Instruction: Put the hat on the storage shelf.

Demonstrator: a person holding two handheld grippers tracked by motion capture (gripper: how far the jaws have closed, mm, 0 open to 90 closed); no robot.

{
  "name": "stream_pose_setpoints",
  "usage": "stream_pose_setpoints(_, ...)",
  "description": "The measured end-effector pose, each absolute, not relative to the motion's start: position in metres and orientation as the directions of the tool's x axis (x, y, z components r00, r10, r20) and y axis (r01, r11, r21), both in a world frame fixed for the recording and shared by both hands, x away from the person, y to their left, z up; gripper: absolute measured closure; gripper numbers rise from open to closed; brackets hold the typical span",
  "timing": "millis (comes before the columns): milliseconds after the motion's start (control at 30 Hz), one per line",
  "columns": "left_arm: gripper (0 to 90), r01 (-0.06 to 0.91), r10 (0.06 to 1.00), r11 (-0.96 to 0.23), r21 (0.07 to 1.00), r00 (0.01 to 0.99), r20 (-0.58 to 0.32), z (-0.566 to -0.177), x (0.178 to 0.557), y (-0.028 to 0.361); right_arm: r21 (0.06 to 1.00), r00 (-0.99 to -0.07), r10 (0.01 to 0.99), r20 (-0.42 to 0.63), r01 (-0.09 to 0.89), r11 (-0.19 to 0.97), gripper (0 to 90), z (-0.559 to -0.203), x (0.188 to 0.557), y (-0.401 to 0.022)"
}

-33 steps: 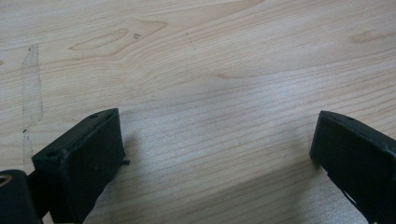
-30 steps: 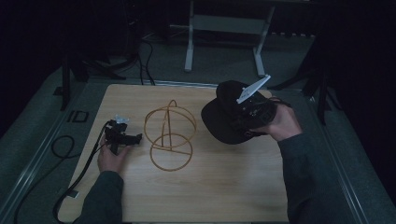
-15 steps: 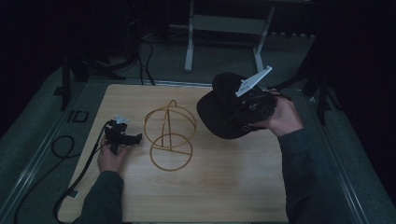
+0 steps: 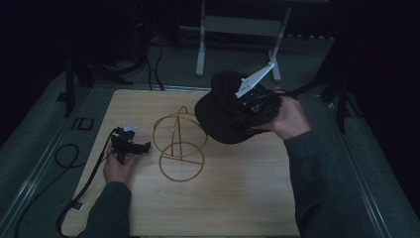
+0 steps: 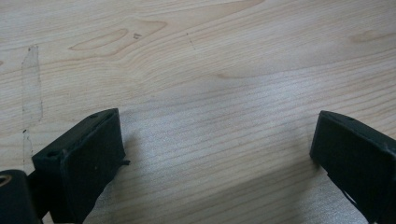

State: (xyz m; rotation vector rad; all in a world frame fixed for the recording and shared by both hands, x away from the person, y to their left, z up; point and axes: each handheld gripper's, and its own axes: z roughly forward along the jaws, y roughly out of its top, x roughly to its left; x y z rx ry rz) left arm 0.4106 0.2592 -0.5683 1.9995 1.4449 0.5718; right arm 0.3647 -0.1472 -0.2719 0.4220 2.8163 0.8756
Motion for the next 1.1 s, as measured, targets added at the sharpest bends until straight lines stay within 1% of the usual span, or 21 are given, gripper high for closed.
stream_pose_setpoints(300, 2.3, 0.691, 0.949, -0.228, 0.686, 0.315, -0.002, -0.568, 0.411, 0.259, 0.575, -0.956, 0.281, -0.079, 0.187, 0.797, 78.4, -0.266, 0.362, -0.129)
stream_pose_setpoints(733, 2.3, 0.691, 0.949, -0.227, 0.686, 0.314, -0.002, -0.568, 0.411, 0.259, 0.571, -0.974, 0.203, -0.098, 0.112, 0.813, 78.4, -0.258, 0.356, -0.091)
stream_pose_setpoints(1100, 2.3, 0.690, 0.950, -0.225, 0.688, 0.313, -0.004, -0.568, 0.411, 0.259, 0.569, -0.982, 0.167, -0.093, 0.085, 0.818, 78.0, -0.258, 0.352, -0.071)
